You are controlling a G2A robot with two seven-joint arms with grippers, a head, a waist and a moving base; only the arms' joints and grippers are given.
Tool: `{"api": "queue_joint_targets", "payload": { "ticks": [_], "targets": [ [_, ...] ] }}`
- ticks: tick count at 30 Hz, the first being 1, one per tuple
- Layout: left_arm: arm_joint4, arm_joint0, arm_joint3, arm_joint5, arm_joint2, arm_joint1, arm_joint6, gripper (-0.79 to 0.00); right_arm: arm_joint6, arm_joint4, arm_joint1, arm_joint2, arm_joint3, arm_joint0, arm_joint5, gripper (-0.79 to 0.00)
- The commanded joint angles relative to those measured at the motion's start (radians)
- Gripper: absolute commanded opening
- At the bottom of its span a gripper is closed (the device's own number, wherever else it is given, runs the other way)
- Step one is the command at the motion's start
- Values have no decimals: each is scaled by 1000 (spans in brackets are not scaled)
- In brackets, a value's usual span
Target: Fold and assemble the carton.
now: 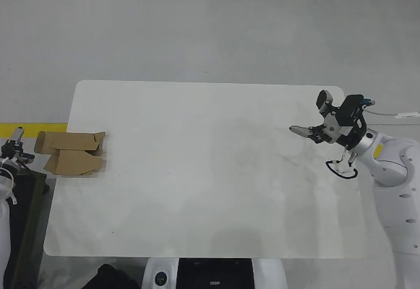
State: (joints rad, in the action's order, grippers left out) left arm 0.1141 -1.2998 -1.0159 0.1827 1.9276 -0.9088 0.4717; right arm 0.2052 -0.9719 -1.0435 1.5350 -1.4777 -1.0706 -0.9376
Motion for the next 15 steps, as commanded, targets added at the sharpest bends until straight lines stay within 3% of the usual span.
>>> {"api": "queue_joint_targets", "payload": {
  "ticks": [1,9,10,12,14,15],
  "targets": [
    [9,-7,5,-3,-1,-1,6,0,0,0,0,0,0,0,0,0],
    [68,-11,13,-31,-11,-7,54,0,0,0,0,0,0,0,0,0],
    [73,-11,13,-32,-13,-8,63,-154,0,0,0,0,0,0,0,0],
    [81,-13,12,-33,-16,-8,82,-554,0,0,0,0,0,0,0,0],
    [89,-14,12,-38,-18,-9,98,-785,0,0,0,0,0,0,0,0],
    [91,-15,11,-39,-18,-9,105,-785,0,0,0,0,0,0,0,0]
  ]
}}
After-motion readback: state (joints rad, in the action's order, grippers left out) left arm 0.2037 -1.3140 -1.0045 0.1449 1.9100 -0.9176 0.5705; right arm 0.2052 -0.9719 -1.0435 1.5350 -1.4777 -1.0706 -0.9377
